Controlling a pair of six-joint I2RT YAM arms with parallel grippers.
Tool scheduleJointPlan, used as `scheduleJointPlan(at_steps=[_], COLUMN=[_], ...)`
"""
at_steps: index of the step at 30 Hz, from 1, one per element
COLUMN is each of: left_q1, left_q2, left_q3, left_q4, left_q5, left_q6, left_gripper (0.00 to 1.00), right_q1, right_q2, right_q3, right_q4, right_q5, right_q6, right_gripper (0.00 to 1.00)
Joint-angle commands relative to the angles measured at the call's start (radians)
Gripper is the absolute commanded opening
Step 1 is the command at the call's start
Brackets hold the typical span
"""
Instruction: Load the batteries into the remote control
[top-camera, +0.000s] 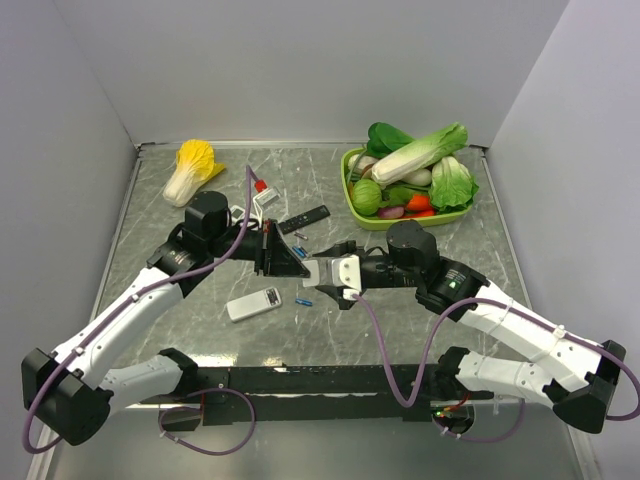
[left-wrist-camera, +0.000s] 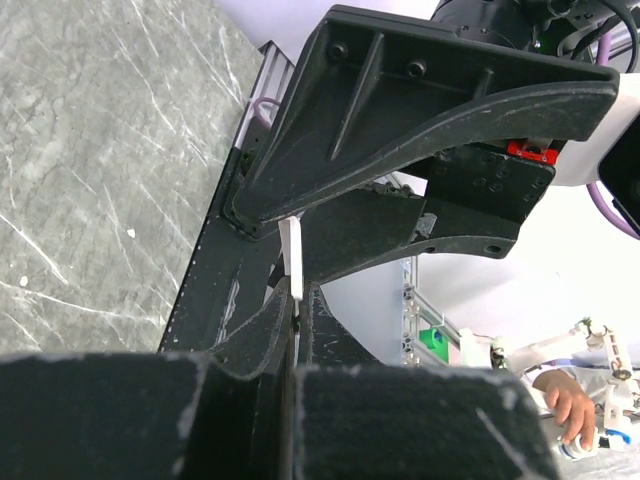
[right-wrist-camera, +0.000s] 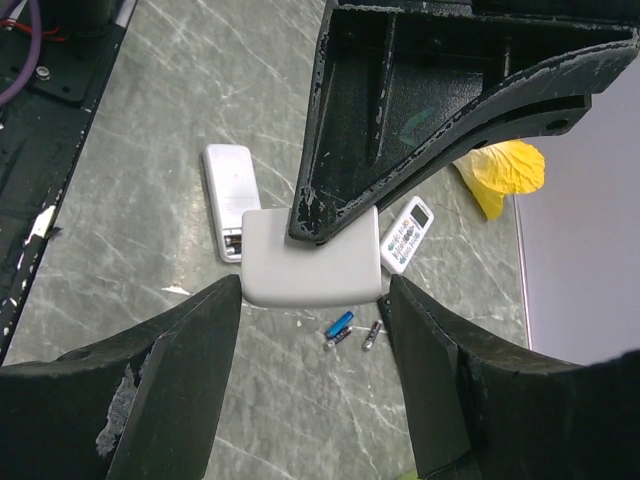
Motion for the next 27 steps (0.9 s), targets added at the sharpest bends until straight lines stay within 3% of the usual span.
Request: scheduleJointPlan(at_steps=[1,6,11,13,18,21,22,27], left_q1=[-0.003,-0.003,-0.003,-0.003,-0.003,-0.003,-0.003,0.020], left_q2=[0.003,0.008,0.012,0.020,0.029,0.037,0.037,0.022], left_q3=[0.036,0.032,0.033,0.035,0.044,0.061,0.062,0.056], left_q4=[0.051,0.052,0.040,0.017,-0.027,-0.083,-0.092,-0.155], left_q5=[0.029,0.032,0.029,0.025,0.019,-0.010,-0.034,-0.154], left_q6=[-0.013,-0.019,-0.008,0.003,0.033,0.069,0.075,0.096], left_gripper=[0.01,0.01,0.01,0.01,0.04,0.28,0.40,0.67], right_q1=[-0.006,-0.006,-0.006,-0.004,-0.004,-0.004,-0.004,-0.007], right_q2=[-0.019,-0.027,-0.022,-0.022,-0.021,-0.019,-0.016,-0.012], right_q3=[0.029,0.026,0.034,0.031,0.028,0.024,0.021,-0.020], right_q4=[0.034,0.038,0.014,0.008,-0.005,-0.016,-0.019,-0.019], right_q5=[0.001,-0.001,-0.012,-0.012,-0.006,0.005,0.007,0.048], right_q6=[-0.031,-0.039,-0.045,-0.045,-0.049,-0.049,-0.048,-0.030], right_gripper=[0.68,0.66,0.51,0.39,0.27,0.24,0.22,0.15])
